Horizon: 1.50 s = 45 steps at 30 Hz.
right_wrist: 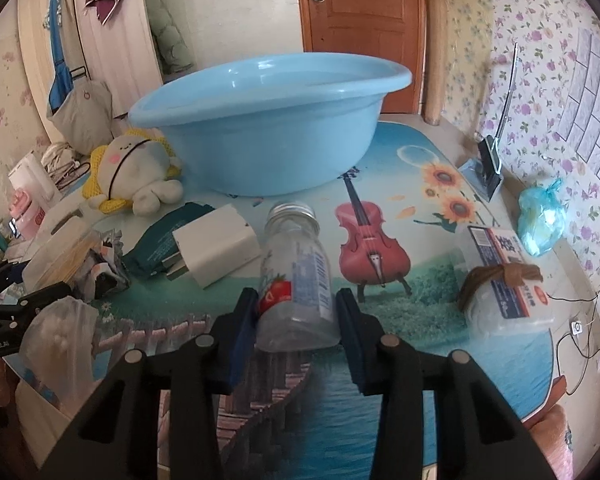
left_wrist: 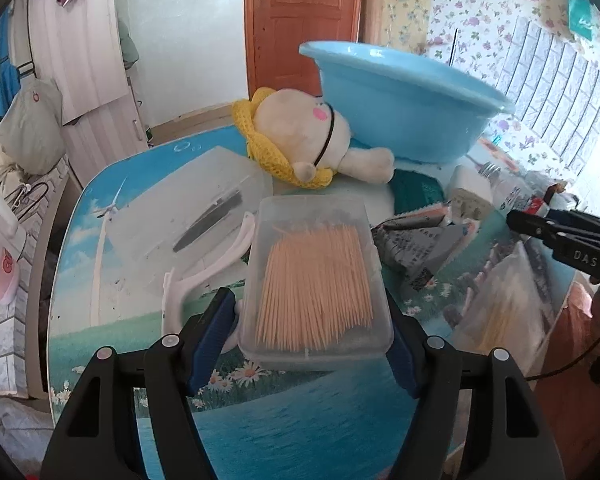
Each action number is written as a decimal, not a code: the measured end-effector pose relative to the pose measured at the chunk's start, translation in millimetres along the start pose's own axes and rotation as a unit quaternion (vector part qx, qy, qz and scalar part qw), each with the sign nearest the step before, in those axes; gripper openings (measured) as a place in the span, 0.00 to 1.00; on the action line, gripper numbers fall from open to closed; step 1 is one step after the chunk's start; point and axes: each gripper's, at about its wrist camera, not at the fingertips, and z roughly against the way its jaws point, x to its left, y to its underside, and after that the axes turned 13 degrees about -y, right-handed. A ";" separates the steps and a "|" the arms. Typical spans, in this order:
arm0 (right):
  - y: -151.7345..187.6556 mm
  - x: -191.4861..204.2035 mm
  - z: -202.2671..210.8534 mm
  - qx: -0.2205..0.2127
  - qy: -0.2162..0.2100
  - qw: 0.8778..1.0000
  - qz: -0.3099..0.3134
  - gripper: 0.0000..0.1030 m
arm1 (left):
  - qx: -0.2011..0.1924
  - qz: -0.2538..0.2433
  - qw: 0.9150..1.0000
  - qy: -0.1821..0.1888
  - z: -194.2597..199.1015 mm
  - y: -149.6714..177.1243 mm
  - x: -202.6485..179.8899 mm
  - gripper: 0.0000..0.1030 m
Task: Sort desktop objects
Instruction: 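Lift the toothpick box with the left tool while the right tool grasps the glass bottle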
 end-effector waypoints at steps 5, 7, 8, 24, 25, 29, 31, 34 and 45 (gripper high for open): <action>-3.9 1.2 13.7 -0.024 0.001 1.000 0.003 0.38 | -0.022 0.013 1.000 0.007 15.8 -3.8 6.9 0.68; -5.2 3.6 17.4 -0.029 -0.001 1.000 0.003 0.38 | -0.026 0.017 0.999 0.007 20.8 -4.9 8.8 0.68; -5.5 4.0 18.6 -0.030 -0.003 1.000 0.003 0.38 | -0.025 0.016 1.000 0.007 21.3 -4.9 9.2 0.68; 2.5 7.0 17.1 -0.022 -0.010 1.000 0.000 0.38 | -0.021 0.023 0.999 0.029 24.3 1.4 17.0 0.84; 2.8 6.3 16.6 -0.022 -0.011 1.000 -0.001 0.38 | -0.020 0.020 0.999 0.024 23.3 0.8 15.5 0.84; 3.7 6.6 16.1 -0.022 -0.014 1.000 0.000 0.38 | -0.011 0.011 1.000 0.024 16.1 0.0 8.3 0.84; 3.8 6.7 15.0 -0.020 -0.015 1.000 0.000 0.38 | -0.008 0.003 1.000 0.018 12.6 -0.6 4.7 0.84; 3.7 6.4 14.2 -0.020 -0.017 1.000 -0.001 0.38 | -0.003 -0.007 1.000 0.007 3.6 -3.2 0.3 0.84; 2.0 8.2 15.5 -0.030 -0.012 0.999 -0.003 0.38 | -0.001 -0.007 1.000 0.009 -11.6 -9.1 1.6 0.59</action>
